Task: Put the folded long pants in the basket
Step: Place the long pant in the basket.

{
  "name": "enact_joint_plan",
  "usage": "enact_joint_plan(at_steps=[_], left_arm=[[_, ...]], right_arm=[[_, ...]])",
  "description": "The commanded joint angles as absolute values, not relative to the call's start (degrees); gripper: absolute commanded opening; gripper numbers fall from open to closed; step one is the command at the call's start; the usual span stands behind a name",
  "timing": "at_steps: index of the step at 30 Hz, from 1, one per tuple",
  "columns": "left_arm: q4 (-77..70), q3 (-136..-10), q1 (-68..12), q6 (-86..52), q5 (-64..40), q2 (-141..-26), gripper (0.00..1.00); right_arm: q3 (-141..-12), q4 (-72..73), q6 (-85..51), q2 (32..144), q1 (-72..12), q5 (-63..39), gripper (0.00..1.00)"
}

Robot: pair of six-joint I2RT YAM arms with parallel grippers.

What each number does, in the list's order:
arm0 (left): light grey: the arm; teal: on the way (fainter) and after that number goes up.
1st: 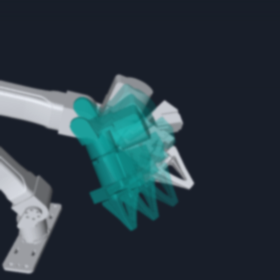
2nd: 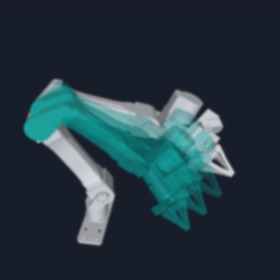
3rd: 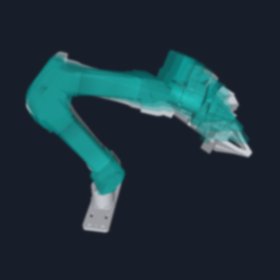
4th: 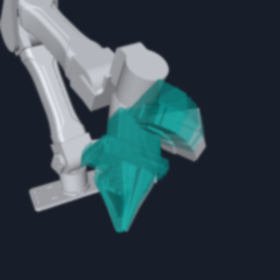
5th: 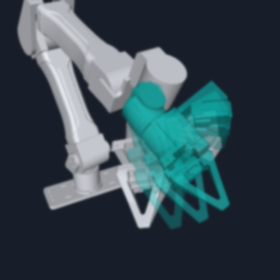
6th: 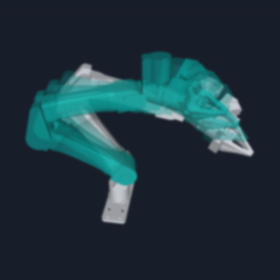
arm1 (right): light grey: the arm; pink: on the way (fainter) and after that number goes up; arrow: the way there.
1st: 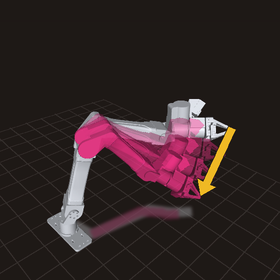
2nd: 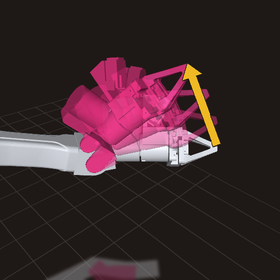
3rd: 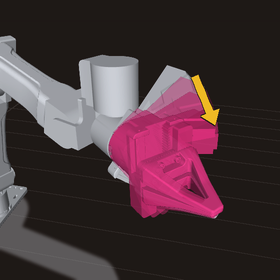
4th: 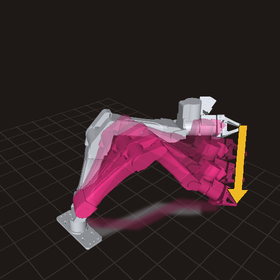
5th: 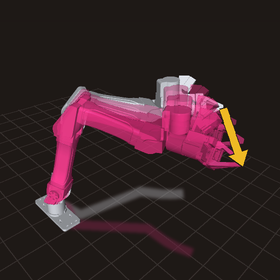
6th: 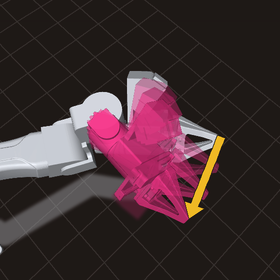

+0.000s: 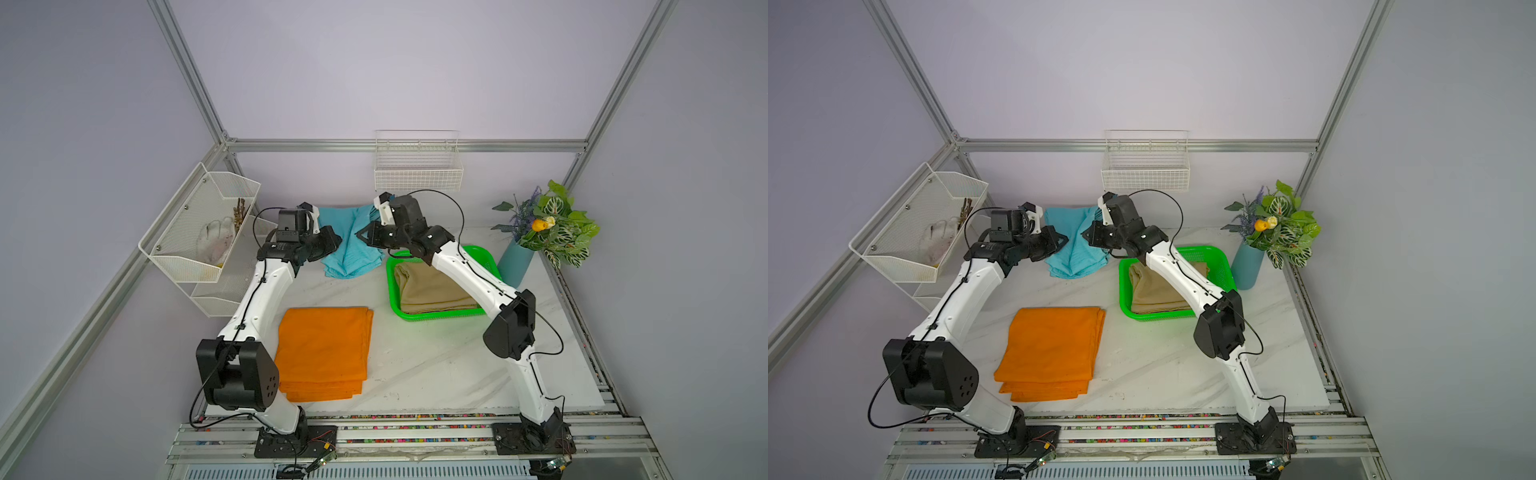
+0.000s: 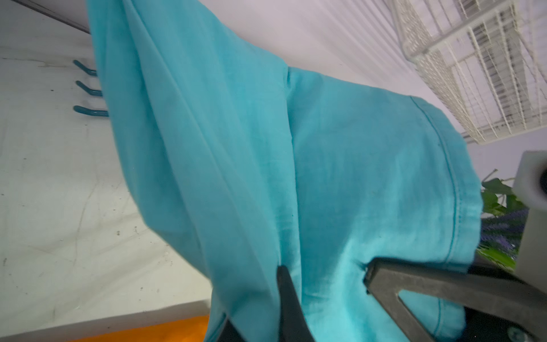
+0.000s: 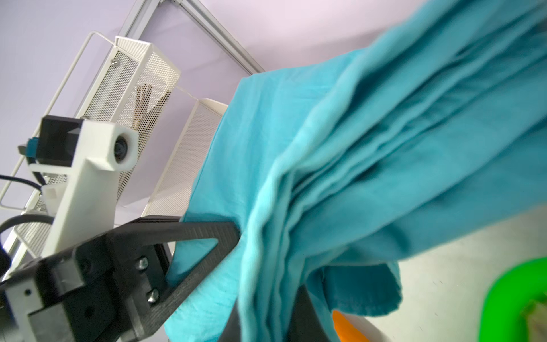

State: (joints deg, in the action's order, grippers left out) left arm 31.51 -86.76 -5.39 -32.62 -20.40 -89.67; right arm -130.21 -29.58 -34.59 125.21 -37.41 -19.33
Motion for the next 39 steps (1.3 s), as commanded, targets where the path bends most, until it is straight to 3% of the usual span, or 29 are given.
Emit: enact_joint_plan(at_steps=[1, 9, 20, 30, 39], left_arm=[[27.9, -84.8, -11.9, -36.3, -20.5, -86.2, 0.00], [23.3, -81.9, -26.8, -37.8, -14.6, -89.9, 0.00], [18.0, -85.7, -38.1, -36.7, -8.6, -101.3, 0.00], [12.9, -80.1, -38.6, -35.2, -2.3, -107.3, 0.00], [19.1, -78.9, -38.6, -39.4, -3.2, -114.7, 0.00]], right_arm=[[-122.1, -28.9, -30.7, 117.8, -34.1, -22.5, 0.00], [-96.2, -30.4, -23.9, 97.7, -24.5, -20.5, 0.00], [-80.7, -34.6, -15.6, 85.7, -14.8, -11.7, 0.00], [-70.5, -28.0, -15.4, 94.1, -11.0, -8.1, 0.00], [-70.0, -27.0, -18.3, 101.9, -8.6, -2.1, 0.00]])
